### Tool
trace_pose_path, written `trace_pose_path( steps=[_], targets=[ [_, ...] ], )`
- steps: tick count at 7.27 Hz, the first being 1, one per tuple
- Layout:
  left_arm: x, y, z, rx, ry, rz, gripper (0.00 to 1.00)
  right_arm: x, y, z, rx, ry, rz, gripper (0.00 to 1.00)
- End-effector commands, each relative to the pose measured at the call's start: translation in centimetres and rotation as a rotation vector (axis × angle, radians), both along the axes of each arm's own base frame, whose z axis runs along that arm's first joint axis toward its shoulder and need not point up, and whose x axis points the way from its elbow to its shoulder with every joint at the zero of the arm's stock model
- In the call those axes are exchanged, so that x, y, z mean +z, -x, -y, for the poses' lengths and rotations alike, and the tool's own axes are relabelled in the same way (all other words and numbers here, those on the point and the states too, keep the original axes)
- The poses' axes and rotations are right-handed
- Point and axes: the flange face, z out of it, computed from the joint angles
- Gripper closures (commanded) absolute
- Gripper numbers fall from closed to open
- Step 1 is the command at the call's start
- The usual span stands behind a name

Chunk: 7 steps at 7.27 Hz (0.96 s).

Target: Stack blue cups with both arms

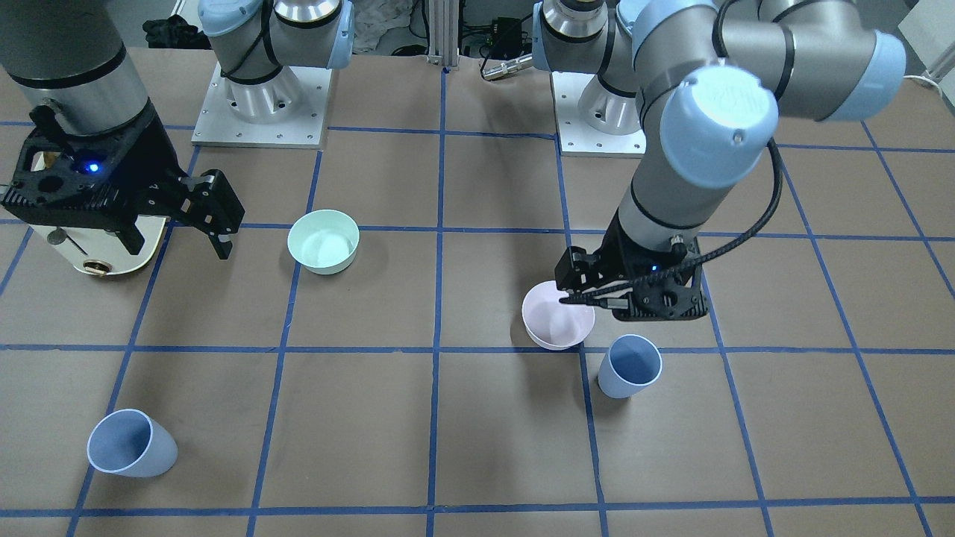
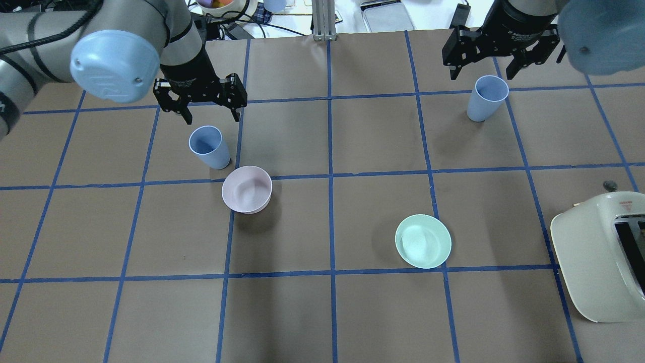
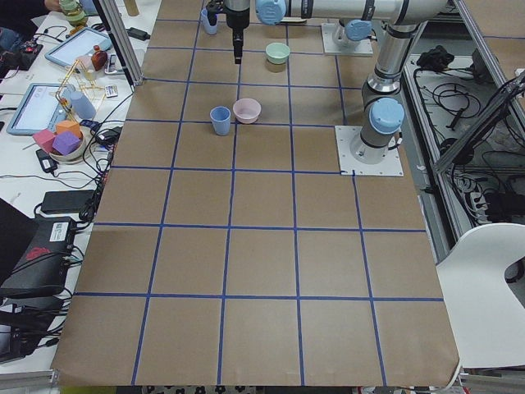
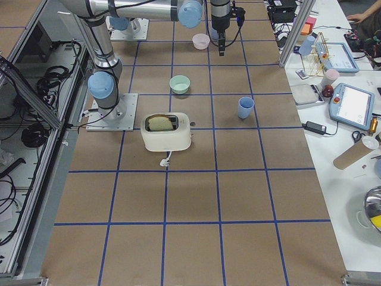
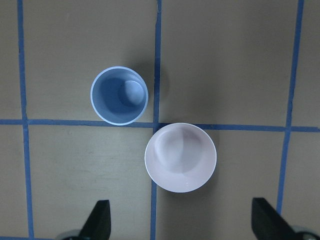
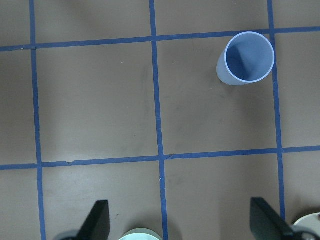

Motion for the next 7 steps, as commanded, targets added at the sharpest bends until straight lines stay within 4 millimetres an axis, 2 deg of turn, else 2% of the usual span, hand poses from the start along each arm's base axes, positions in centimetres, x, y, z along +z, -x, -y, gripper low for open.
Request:
trace_pose_path(
  steps=[1, 3, 4, 5, 6, 7],
  targets=[
    [-5.4, 0.2, 2.4, -0.018, -0.023, 0.005, 0.0, -0.3, 0.3, 0.3, -0.005, -0.005, 0.003, 0.0],
    [-10.2, 0.0, 2.1, -0.037, -0.029, 0.006, 0.04, -0.5, 1.2, 0.4, -0.019, -0.011, 0.006, 0.0],
    [-12.0, -0.3, 2.2, -0.045, -0.008, 0.019, 0.04, -0.6, 3.1, 0.8, -0.035, -0.009, 0.01, 0.0],
    [-12.6, -0.8, 2.1, -0.052, -0.014, 0.03, 0.14, -1.5, 6.1, 2.6, -0.04, -0.014, 0.008, 0.0],
    [-12.9, -1.0, 2.1, -0.053, -0.023, 0.05, 0.44, -3.0, 9.9, 4.3, -0.051, -0.038, 0.006, 0.0],
    [-13.0, -1.1, 2.0, -0.055, -0.024, 0.059, 0.75, -5.2, 12.3, 5.5, -0.07, -0.073, 0.011, 0.0]
  ],
)
